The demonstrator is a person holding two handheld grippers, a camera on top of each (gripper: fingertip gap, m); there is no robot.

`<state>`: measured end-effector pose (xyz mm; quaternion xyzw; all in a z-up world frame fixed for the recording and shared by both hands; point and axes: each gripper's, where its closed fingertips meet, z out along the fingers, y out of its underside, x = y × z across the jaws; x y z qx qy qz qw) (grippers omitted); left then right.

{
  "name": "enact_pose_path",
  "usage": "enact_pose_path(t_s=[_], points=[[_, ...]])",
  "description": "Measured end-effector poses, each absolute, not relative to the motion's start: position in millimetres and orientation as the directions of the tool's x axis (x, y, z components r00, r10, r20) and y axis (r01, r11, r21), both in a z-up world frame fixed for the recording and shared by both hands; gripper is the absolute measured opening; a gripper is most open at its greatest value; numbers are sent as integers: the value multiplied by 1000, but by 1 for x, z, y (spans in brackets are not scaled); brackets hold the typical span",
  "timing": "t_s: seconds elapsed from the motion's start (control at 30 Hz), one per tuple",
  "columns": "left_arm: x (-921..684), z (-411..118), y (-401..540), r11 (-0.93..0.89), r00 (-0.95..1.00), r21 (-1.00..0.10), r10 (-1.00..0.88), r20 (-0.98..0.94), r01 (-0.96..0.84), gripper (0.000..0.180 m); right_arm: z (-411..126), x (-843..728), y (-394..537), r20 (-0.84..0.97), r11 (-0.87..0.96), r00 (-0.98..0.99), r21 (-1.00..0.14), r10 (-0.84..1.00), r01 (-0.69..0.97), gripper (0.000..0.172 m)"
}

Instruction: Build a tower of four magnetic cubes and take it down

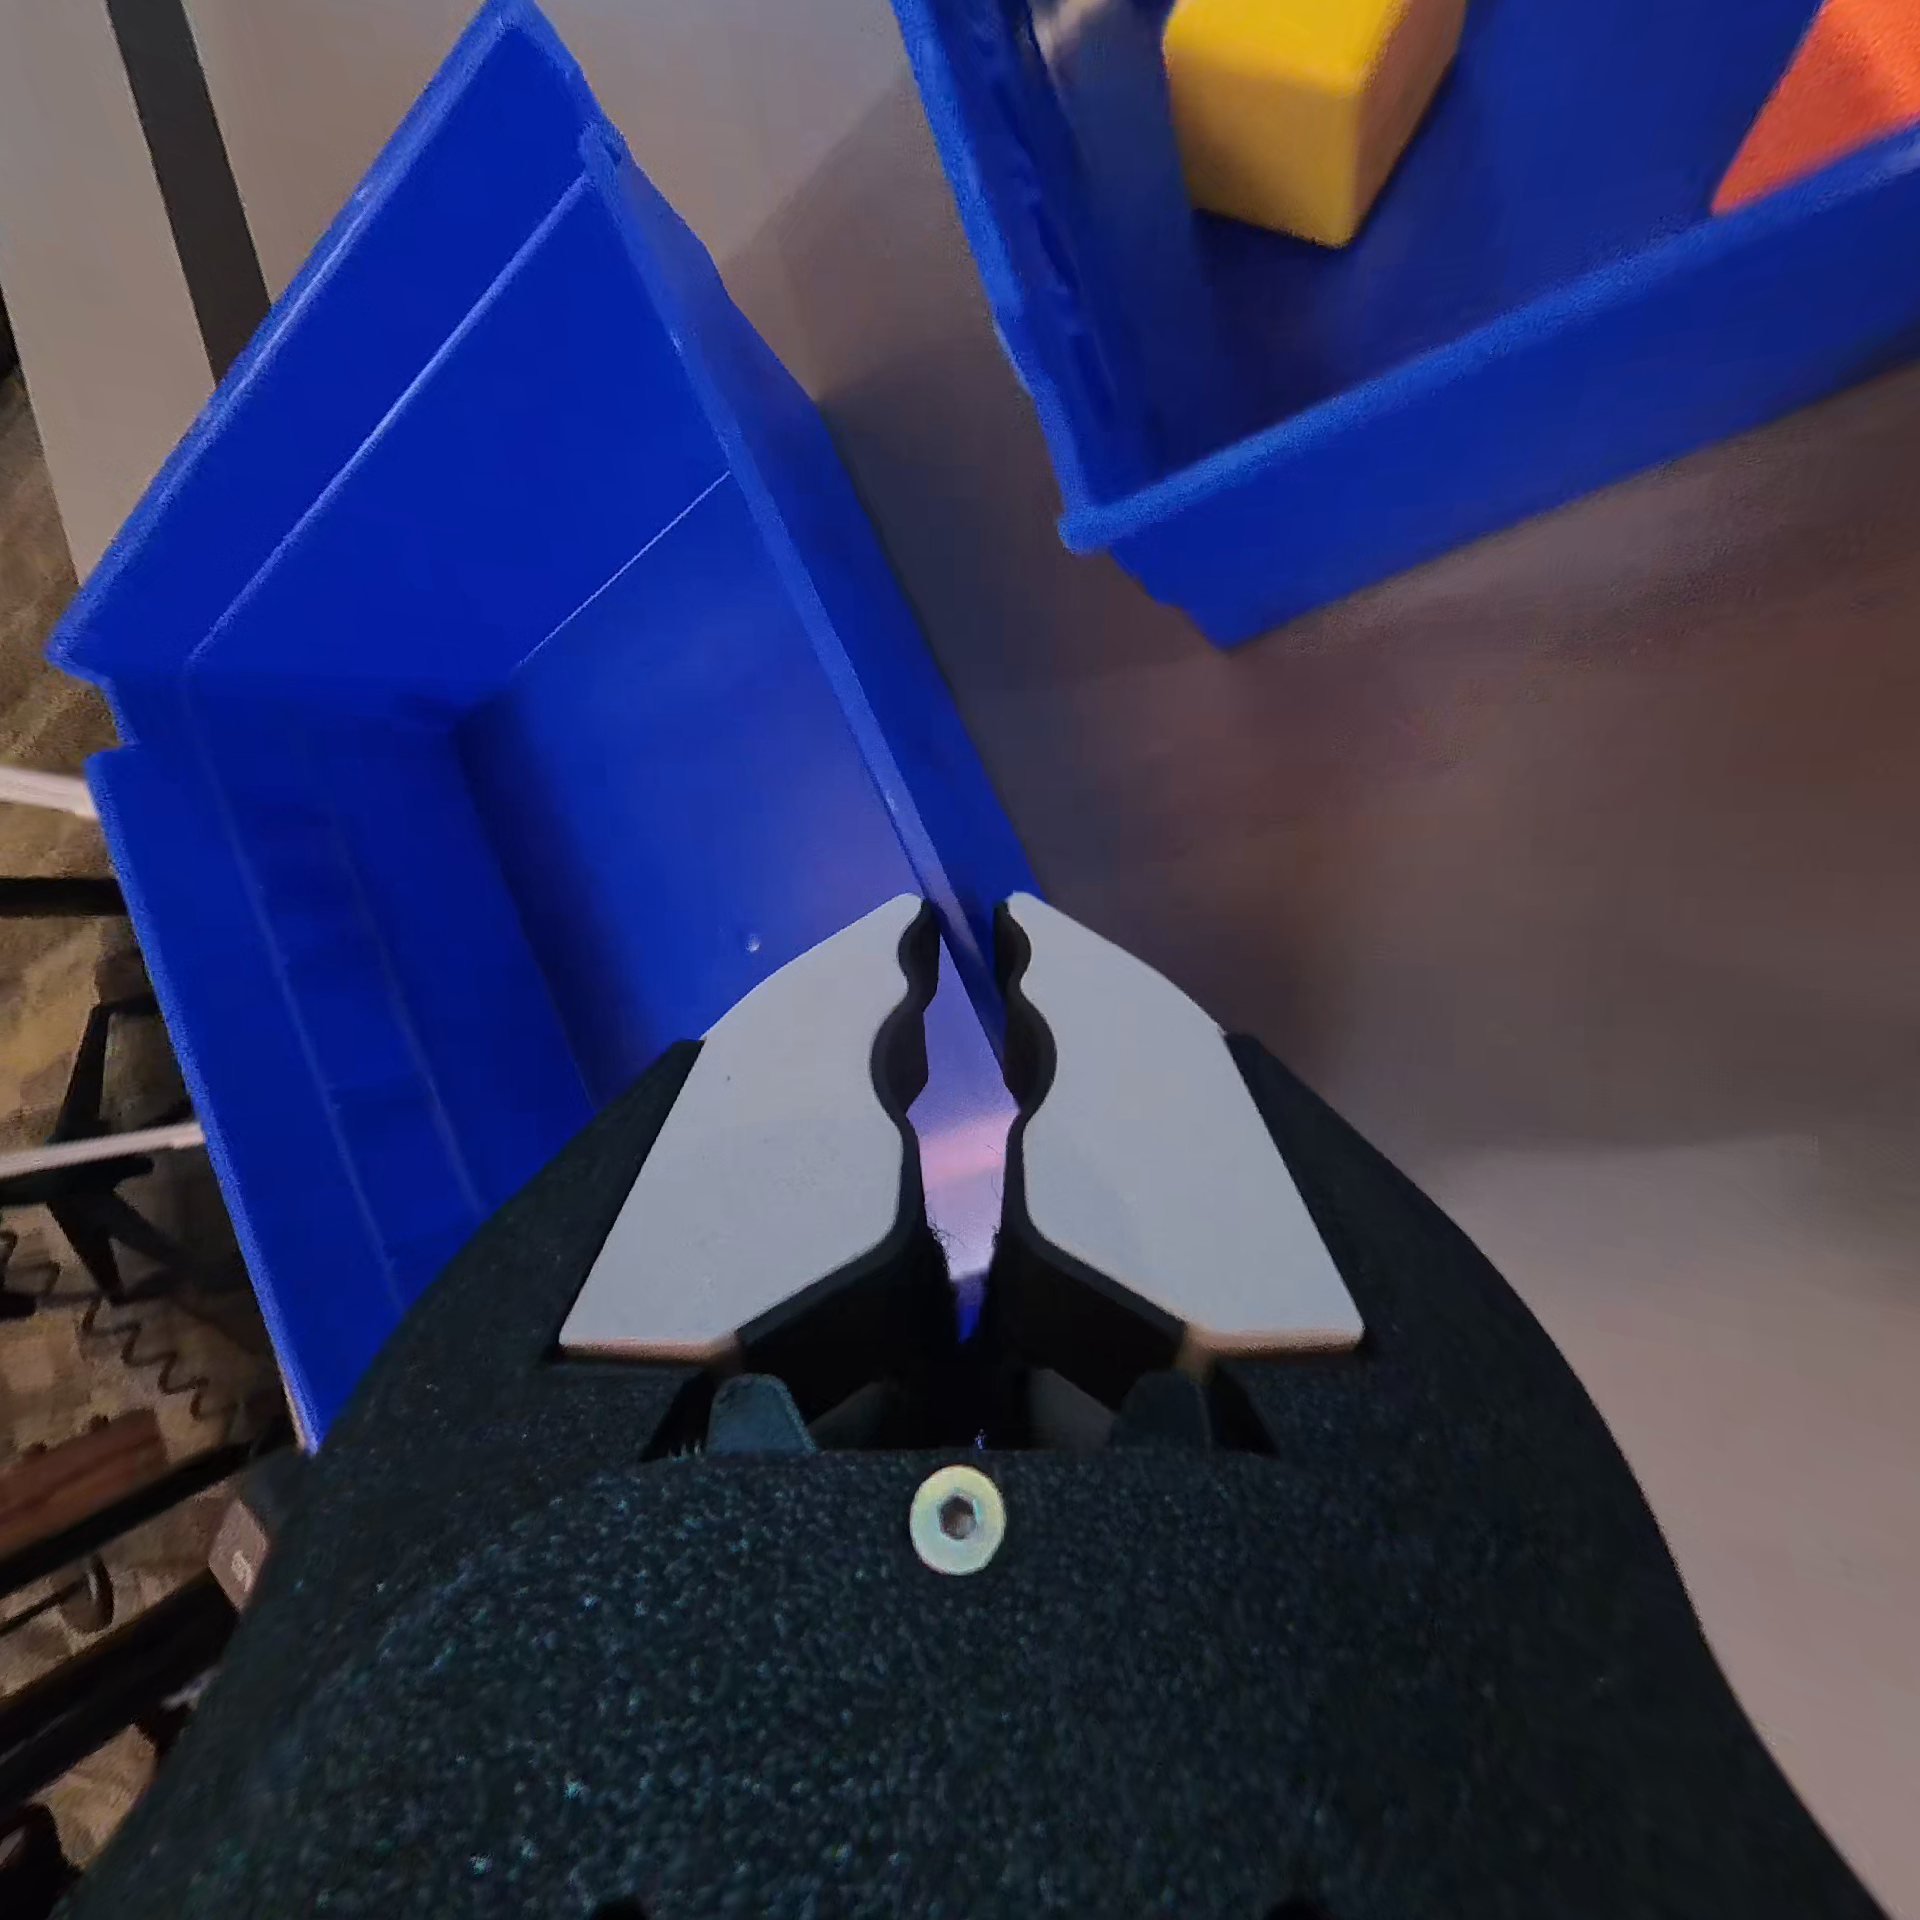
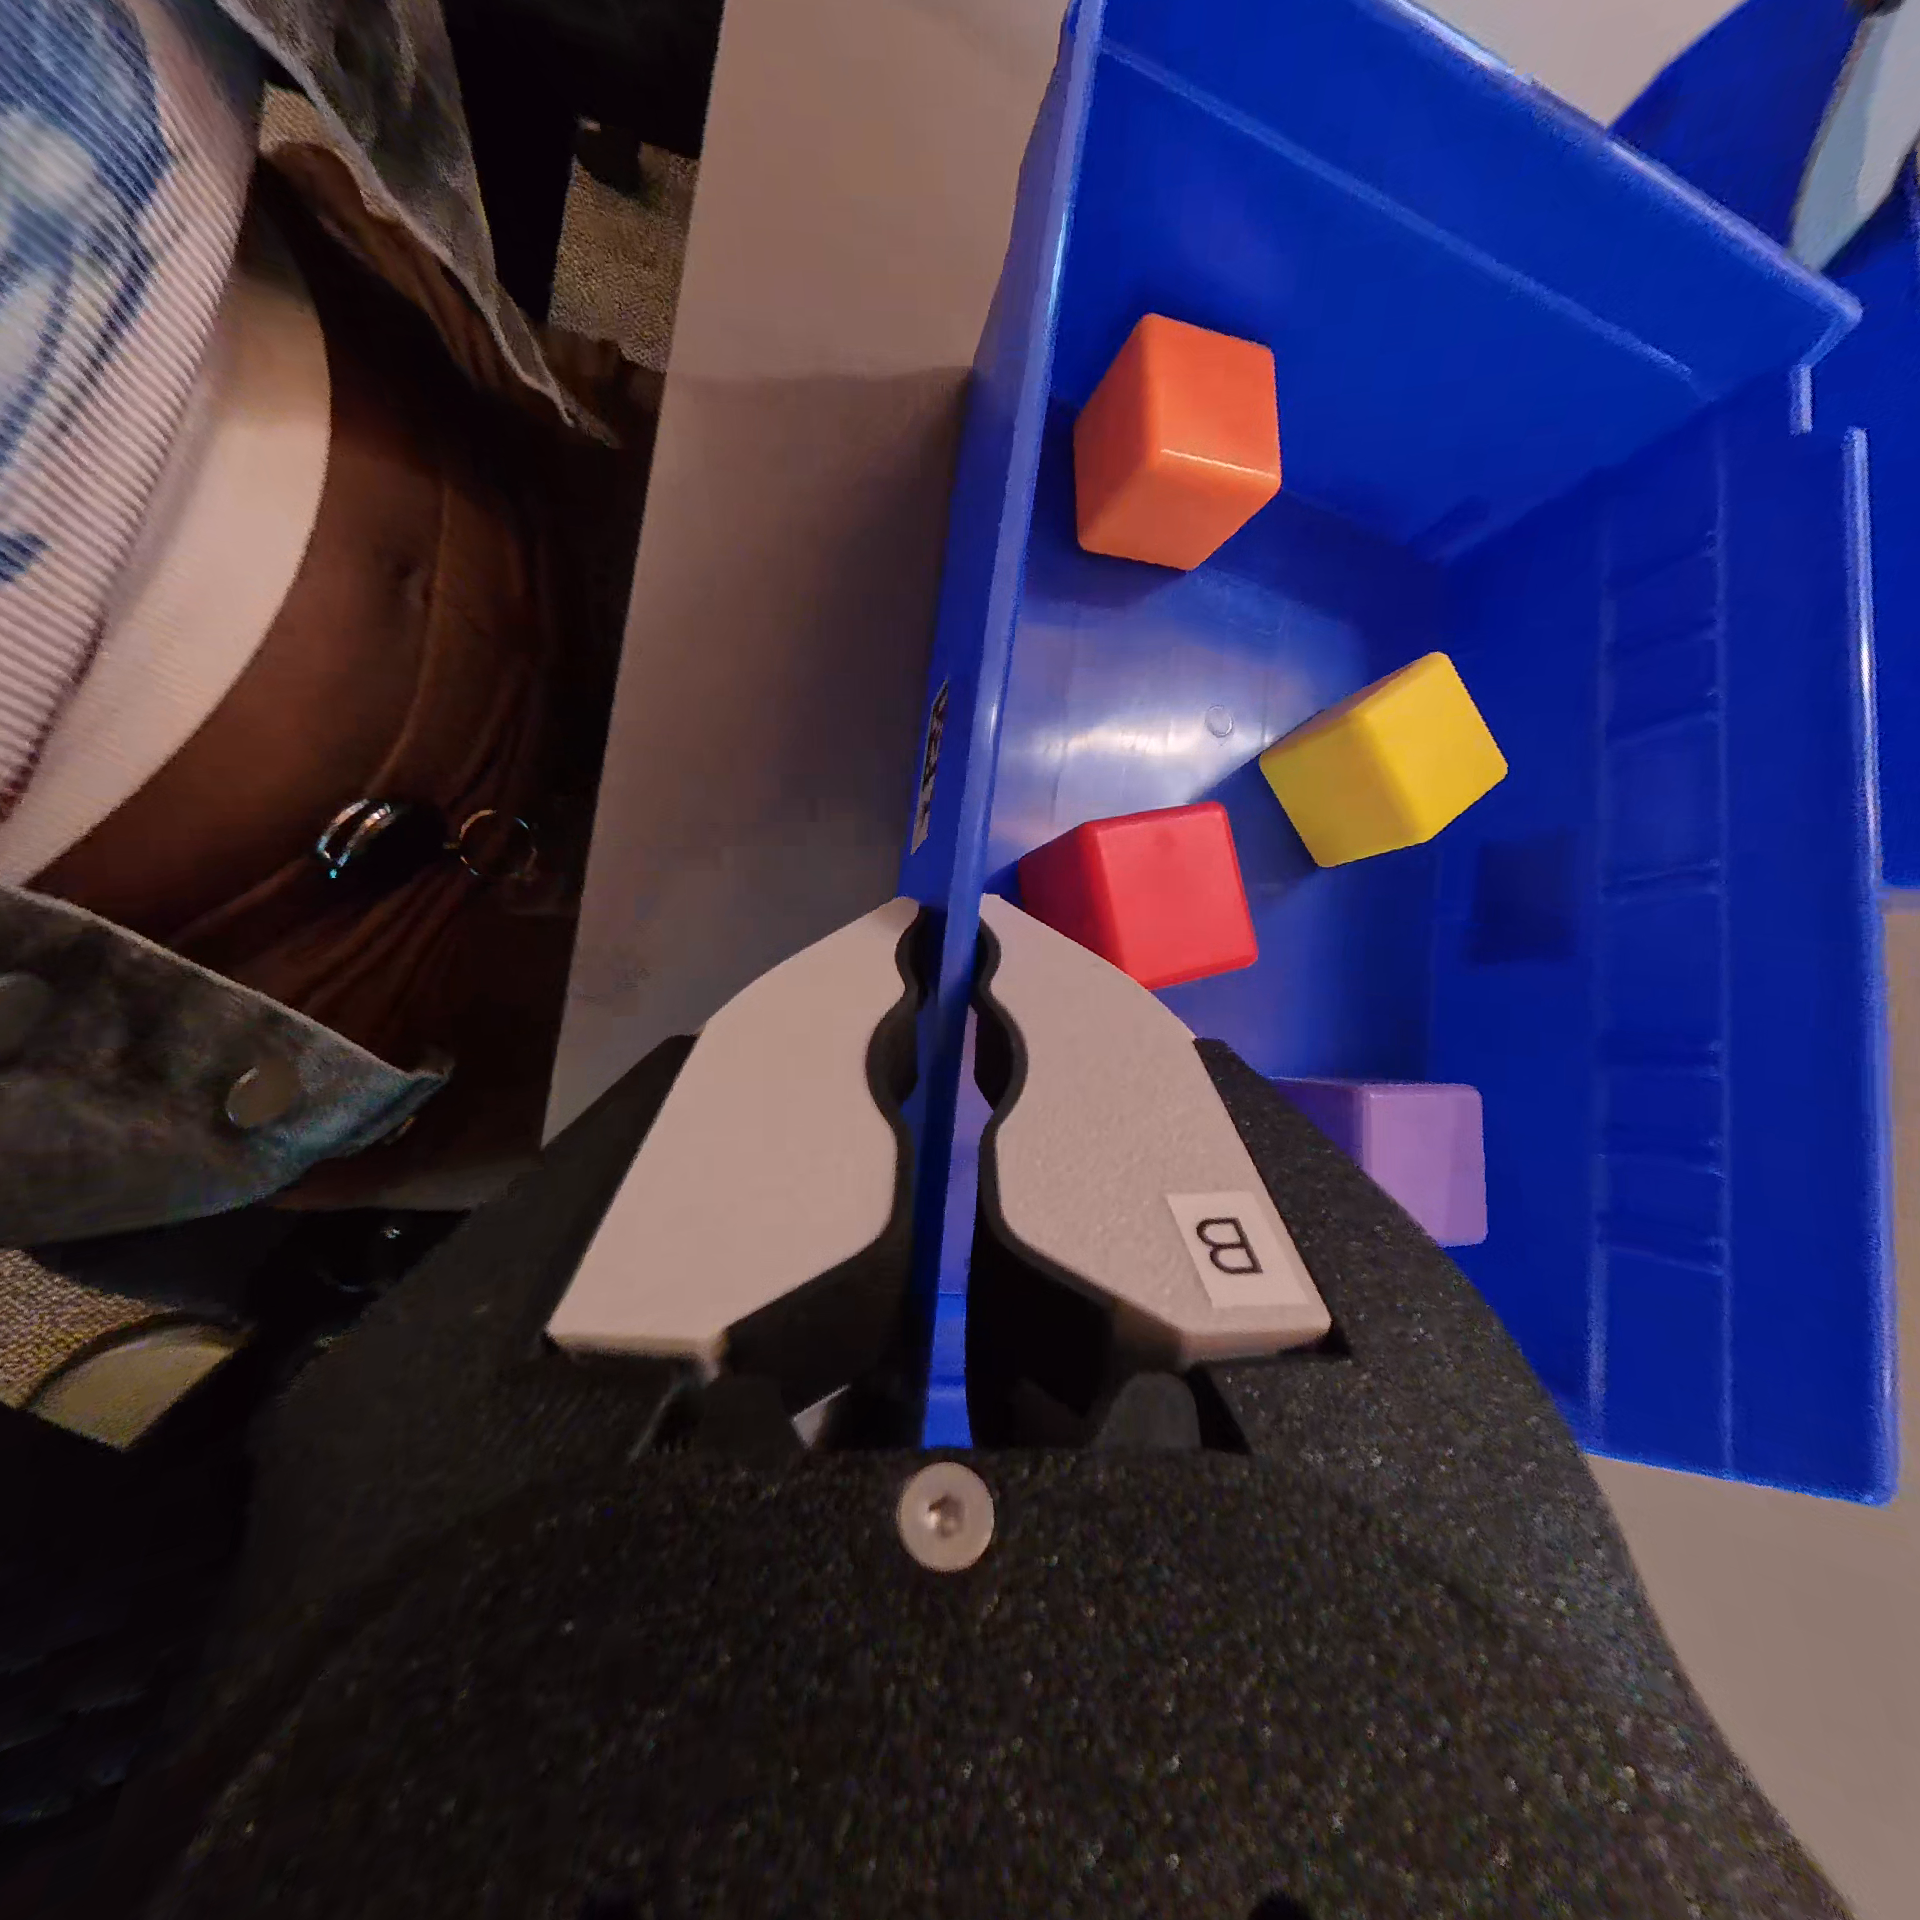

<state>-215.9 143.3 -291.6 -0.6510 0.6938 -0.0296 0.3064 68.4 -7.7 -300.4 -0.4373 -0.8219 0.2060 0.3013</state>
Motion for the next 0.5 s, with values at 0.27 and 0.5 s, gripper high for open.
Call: enact_pose_path(t_s=[0.27, 0.5], points=[[-188, -292, 154, 196, -5, -471, -926, -377, -860, 8, -300, 57, -19, 296, 518, -436, -626, 850, 584, 5], [-165, -228, 146, 132, 252, -746, -891, -378, -653, 73, -277, 53, -26, 220, 414, -421, -791, 880, 450, 50]])
